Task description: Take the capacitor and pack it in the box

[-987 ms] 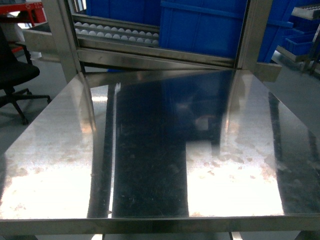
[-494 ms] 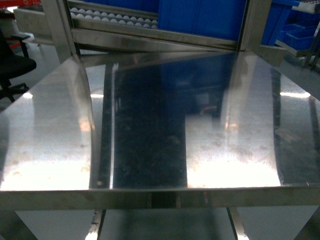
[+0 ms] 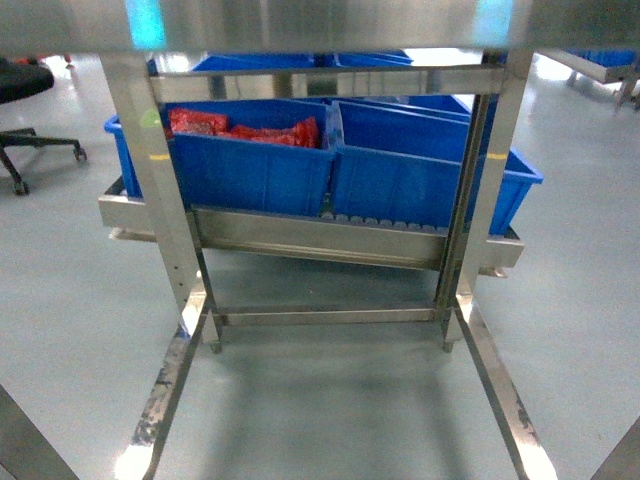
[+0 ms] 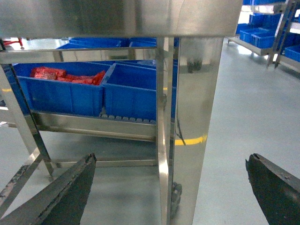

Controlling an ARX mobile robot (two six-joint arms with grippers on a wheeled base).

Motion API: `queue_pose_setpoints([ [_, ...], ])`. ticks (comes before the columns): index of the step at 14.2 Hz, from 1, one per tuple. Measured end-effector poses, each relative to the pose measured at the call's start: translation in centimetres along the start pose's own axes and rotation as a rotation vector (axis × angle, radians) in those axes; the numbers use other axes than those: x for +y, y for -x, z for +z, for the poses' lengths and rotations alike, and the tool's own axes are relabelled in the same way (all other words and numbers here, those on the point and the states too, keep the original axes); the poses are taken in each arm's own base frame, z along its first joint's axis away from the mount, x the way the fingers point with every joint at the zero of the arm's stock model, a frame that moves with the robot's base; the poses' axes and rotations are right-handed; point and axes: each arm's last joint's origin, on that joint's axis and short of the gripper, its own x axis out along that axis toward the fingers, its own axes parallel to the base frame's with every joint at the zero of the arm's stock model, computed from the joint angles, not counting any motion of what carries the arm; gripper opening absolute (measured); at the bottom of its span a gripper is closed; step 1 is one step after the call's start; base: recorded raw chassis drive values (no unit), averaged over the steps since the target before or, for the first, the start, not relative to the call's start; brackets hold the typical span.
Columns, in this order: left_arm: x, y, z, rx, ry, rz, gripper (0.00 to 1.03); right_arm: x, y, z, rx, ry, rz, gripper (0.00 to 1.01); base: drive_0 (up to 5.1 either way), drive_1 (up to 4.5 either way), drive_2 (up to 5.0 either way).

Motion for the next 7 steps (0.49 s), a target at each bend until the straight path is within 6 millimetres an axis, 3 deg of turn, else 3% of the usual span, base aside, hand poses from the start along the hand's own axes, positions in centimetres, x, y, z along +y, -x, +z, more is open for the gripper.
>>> queue_pose_setpoints([
  [7,0.00,0.00,0.00,0.000,0.000,0.000,0.44,0.00,0.00,-0.01,0.002,0.000,0.000,0.98,0.0,0.00,0.0],
])
